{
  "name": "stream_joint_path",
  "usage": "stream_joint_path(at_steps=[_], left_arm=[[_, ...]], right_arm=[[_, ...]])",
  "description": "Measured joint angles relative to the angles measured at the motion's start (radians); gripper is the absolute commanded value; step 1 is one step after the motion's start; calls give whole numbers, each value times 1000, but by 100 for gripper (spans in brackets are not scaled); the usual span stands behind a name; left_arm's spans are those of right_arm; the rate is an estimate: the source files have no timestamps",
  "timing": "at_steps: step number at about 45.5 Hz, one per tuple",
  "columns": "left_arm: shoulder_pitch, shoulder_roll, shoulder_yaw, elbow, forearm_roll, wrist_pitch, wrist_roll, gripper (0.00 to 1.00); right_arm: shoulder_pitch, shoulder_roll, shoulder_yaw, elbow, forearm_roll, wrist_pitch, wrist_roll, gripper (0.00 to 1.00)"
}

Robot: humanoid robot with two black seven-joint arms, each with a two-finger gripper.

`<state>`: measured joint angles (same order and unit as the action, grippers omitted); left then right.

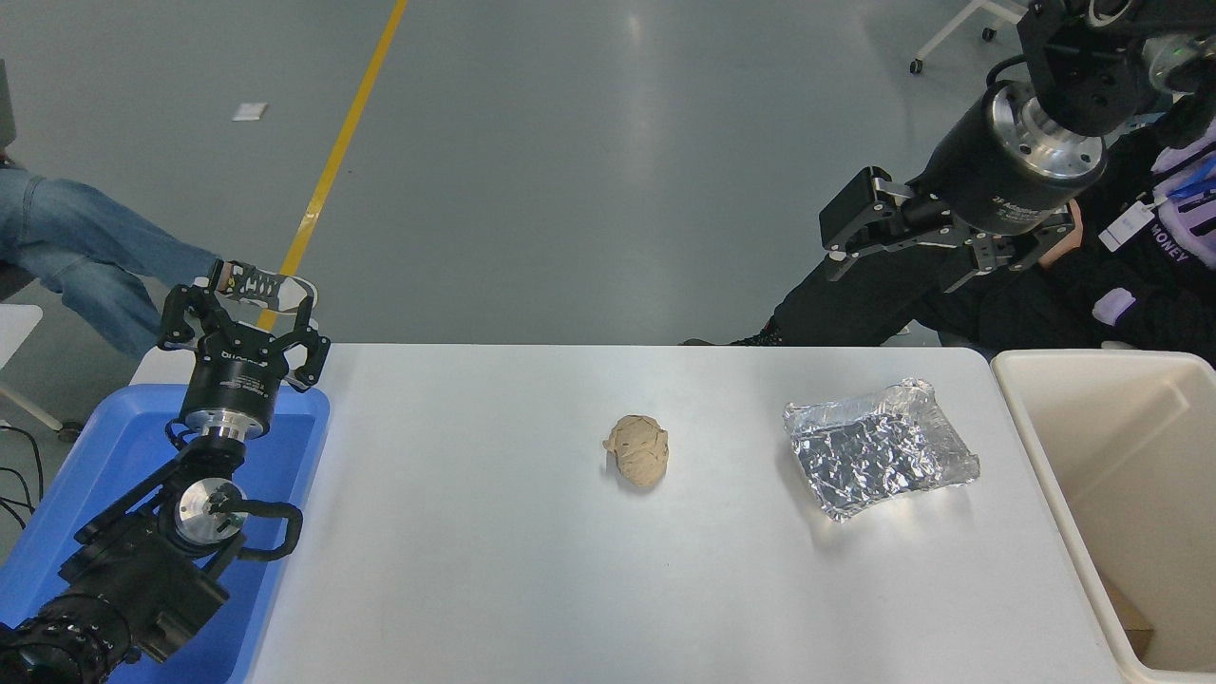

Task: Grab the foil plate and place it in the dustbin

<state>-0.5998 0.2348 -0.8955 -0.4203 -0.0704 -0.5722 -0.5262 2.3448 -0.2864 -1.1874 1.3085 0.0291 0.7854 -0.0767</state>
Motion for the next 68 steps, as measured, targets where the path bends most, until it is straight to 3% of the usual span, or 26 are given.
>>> stream_joint_path(at_steps=[50,60,63,68], left_arm=[[0,0,0,0,0,0,0,99],[0,0,0,0,1,0,0,99],[0,0,0,0,0,0,0,99],[0,0,1,0,0,0,0,99]], right_arm=[[-68,-37,-25,-20,37,-1,0,100],[-155,-63,-34,-23,34,-77,-1,100],[-185,-74,-30,-25,35,-110,-1,92],[-251,-83,-26,-46,26,-180,-1,92]])
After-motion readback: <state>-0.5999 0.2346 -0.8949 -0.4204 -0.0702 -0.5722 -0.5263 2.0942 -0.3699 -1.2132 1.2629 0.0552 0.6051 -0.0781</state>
